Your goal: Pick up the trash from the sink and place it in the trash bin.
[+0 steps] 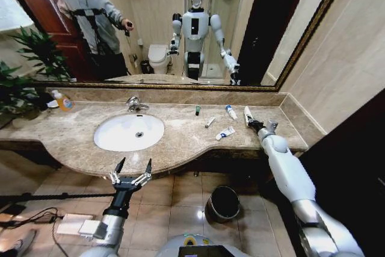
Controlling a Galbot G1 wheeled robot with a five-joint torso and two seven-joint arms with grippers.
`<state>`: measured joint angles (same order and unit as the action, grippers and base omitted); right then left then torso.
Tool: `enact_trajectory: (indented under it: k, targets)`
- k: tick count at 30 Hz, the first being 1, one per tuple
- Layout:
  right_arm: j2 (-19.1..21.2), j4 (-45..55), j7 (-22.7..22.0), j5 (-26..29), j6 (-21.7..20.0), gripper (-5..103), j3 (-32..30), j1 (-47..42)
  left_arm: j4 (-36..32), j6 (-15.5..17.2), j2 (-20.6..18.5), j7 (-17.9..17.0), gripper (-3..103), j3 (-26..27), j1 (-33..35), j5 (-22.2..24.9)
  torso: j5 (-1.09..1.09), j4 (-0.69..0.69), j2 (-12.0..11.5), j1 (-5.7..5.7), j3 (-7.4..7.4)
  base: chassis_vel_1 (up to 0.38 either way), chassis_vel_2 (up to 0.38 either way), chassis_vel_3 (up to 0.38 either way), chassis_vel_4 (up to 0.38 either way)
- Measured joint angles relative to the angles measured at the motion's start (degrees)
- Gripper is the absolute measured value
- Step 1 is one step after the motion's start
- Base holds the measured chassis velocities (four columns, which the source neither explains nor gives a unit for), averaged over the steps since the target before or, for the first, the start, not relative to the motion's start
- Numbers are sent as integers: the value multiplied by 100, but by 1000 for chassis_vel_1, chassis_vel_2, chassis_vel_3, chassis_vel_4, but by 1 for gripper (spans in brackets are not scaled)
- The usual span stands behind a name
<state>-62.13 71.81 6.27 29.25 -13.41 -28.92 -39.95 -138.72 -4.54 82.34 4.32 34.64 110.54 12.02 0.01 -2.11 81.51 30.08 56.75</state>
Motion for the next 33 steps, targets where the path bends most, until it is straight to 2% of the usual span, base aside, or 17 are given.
enact_trajectory:
  k: [3,7,8,11,12,16,17,20,21,23,24,27,28,29,31,33]
  targets:
    - [84,383,-67,109,-80,0,-178,-282,0,0,0,0,100,0,0,0,-2,-1,0,0,0,0,0,0,0]
    - [200,1394,-226,367,-140,0,-568,-1139,0,0,-1,0,100,0,0,0,0,4,0,0,0,0,0,0,0]
    - [199,1567,-256,407,-131,0,-620,-1274,0,0,1,0,100,0,0,0,1,1,0,0,0,0,0,0,0]
    - [117,2616,-439,603,174,0,-1081,-2224,0,0,1,0,100,0,0,0,-2,0,0,-1,-1,0,0,0,0]
    - [117,2616,-439,603,174,0,-1081,-2224,0,0,1,0,100,0,0,0,-2,0,0,-1,-1,0,0,0,0]
    - [-197,3753,-607,569,725,0,-1655,-3461,-1,0,1,-1,100,0,0,0,-1,1,1,-1,-1,0,0,0,0]
    - [-197,3753,-607,569,725,0,-1655,-3461,-1,0,1,-1,100,0,0,0,-1,1,1,-1,-1,0,0,0,0]
    - [-594,4401,-765,209,1285,0,-1892,-4407,-1,0,1,0,100,0,0,0,-3,0,1,-1,-1,0,0,0,0]
    - [-594,4401,-765,209,1285,0,-1892,-4407,-1,0,1,0,100,0,0,0,-3,0,1,-1,-1,0,0,0,0]
    - [-997,4671,-800,20,1693,0,-1934,-5028,0,0,1,0,100,0,0,0,-4,0,1,-1,-1,0,0,0,0]
    - [-997,4671,-800,20,1693,0,-1934,-5028,0,0,1,0,100,0,0,0,-4,0,1,-1,-1,0,0,0,0]
    - [-1767,4698,-766,-468,2360,0,-1827,-5819,-1,0,1,0,100,0,0,0,0,2,1,-1,-1,0,0,0,0]
    - [-1767,4698,-766,-468,2360,0,-1827,-5819,-1,0,1,0,100,0,0,0,0,2,1,-1,-1,0,0,0,0]
    - [-1938,4675,-733,-614,2497,0,-1797,-5943,-1,0,1,-1,100,0,0,0,-5,1,1,-1,-1,0,0,0,0]
    - [-2519,4518,-607,-1047,2893,0,-1669,-6293,0,0,0,1,100,0,0,0,-2,1,1,-2,-1,0,0,0,0]
    - [-2643,4440,-573,-1161,2997,0,-1639,-6362,-1,0,1,-1,100,0,0,0,-2,1,1,-1,-1,0,0,0,0]
